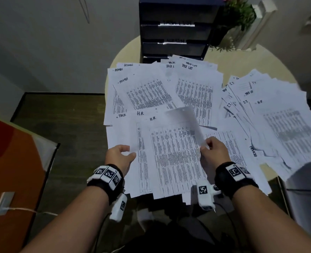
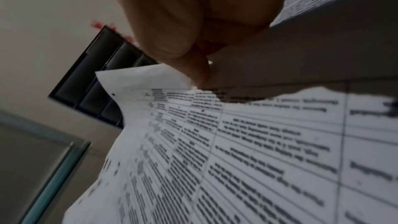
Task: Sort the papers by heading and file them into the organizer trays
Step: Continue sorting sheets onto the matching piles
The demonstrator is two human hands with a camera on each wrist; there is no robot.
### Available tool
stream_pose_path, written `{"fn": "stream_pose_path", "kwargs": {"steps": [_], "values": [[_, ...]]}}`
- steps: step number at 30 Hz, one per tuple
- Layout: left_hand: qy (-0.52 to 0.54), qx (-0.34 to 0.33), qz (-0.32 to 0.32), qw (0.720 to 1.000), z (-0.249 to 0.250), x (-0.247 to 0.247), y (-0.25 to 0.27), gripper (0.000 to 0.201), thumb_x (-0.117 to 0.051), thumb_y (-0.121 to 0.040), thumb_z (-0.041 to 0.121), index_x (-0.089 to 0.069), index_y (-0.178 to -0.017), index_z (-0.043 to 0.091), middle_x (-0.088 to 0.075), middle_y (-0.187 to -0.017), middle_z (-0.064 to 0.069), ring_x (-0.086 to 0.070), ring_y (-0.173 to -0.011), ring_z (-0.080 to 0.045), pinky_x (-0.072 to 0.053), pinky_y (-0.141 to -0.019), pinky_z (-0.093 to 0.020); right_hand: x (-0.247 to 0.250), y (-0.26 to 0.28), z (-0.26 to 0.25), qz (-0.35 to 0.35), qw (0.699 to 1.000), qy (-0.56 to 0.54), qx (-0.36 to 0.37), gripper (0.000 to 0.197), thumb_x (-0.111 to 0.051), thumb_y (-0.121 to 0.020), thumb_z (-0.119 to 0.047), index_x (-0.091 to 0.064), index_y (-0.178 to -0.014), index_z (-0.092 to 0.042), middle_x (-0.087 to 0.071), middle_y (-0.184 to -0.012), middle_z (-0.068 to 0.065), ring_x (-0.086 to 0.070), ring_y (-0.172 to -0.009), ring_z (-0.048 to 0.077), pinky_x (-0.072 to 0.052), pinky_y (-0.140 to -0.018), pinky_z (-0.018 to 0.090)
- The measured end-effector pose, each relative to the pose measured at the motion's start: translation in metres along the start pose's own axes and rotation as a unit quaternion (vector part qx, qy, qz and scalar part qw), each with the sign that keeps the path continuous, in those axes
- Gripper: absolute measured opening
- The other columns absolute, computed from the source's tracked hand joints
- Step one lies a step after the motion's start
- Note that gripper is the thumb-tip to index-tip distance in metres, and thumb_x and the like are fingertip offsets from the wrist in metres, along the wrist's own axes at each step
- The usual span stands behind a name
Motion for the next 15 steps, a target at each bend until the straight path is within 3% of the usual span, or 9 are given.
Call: {"fn": "stream_pose_path", "kwargs": {"steps": [3,5,7,8,11,13,15], "values": [[0.020,0.005,0.004,1.000,-0.002,0.001,-0.001,0.020,-0.079,-0.078,0.004,-0.065,-0.082,0.017,-0.070,-0.079,-0.014,-0.071,-0.080,-0.036,-0.058,-0.083,-0.055,0.009,-0.001,0.013,-0.022,0.997,-0.062,-0.039,0.025,-0.063,-0.082,0.004,-0.053,-0.072,-0.016,-0.057,-0.073,0.005,-0.052,-0.071,0.021,-0.041,-0.064,0.028],[0.026,0.005,0.009,1.000,-0.002,0.002,-0.001,0.019,-0.078,-0.080,0.004,-0.064,-0.082,0.017,-0.068,-0.077,-0.012,-0.067,-0.076,-0.032,-0.057,-0.083,-0.053,0.012,0.001,0.023,-0.029,0.988,-0.133,-0.068,0.028,-0.065,-0.071,0.009,-0.059,-0.070,-0.018,-0.063,-0.077,0.010,-0.058,-0.081,0.025,-0.045,-0.076,0.036],[0.040,0.005,0.013,0.999,-0.002,0.001,0.000,0.017,-0.078,-0.080,0.005,-0.065,-0.082,0.016,-0.067,-0.075,-0.013,-0.064,-0.073,-0.030,-0.056,-0.081,-0.052,0.012,0.004,0.029,-0.036,0.978,-0.188,-0.085,0.029,-0.064,-0.071,0.009,-0.066,-0.077,-0.019,-0.071,-0.090,0.015,-0.065,-0.090,0.030,-0.051,-0.086,0.043],[0.047,0.004,0.016,0.999,-0.002,0.001,0.001,0.016,-0.078,-0.081,0.005,-0.065,-0.083,0.015,-0.067,-0.073,-0.013,-0.063,-0.071,-0.029,-0.057,-0.077,-0.050,0.012,0.007,0.026,-0.043,0.975,-0.200,-0.084,0.027,-0.065,-0.077,0.008,-0.066,-0.079,-0.019,-0.071,-0.092,0.014,-0.066,-0.089,0.028,-0.053,-0.086,0.041],[0.083,-0.008,0.016,0.996,-0.001,-0.003,0.007,0.015,-0.079,-0.079,0.003,-0.067,-0.088,0.008,-0.068,-0.076,-0.010,-0.062,-0.066,-0.027,-0.053,-0.068,-0.040,0.008,0.013,0.019,-0.047,0.964,-0.251,-0.077,0.017,-0.059,-0.090,0.007,-0.060,-0.085,-0.008,-0.063,-0.079,0.009,-0.059,-0.066,0.013,-0.053,-0.063,0.022],[0.114,-0.028,0.009,0.993,0.005,-0.006,0.014,0.016,-0.079,-0.076,-0.003,-0.067,-0.083,0.005,-0.069,-0.088,-0.007,-0.068,-0.073,-0.027,-0.058,-0.076,-0.036,0.001,0.016,0.009,-0.043,0.955,-0.285,-0.069,0.015,-0.058,-0.091,0.007,-0.057,-0.086,-0.007,-0.060,-0.078,0.010,-0.057,-0.065,0.016,-0.052,-0.061,0.025],[0.145,-0.041,-0.003,0.989,0.012,-0.009,0.020,0.017,-0.079,-0.074,-0.008,-0.066,-0.079,0.002,-0.070,-0.090,-0.010,-0.072,-0.079,-0.027,-0.058,-0.077,-0.032,-0.004,0.017,0.003,-0.035,0.960,-0.273,-0.052,0.014,-0.059,-0.092,0.005,-0.056,-0.090,-0.009,-0.061,-0.080,0.009,-0.058,-0.071,0.021,-0.053,-0.065,0.028]]}}
Point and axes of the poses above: each hand's wrist, its own y-axis away from the middle knuckle, its own x-axis out of the back of the hand, z = x × y, the point moved 4 cm from there along -y, towards the middle knuckle
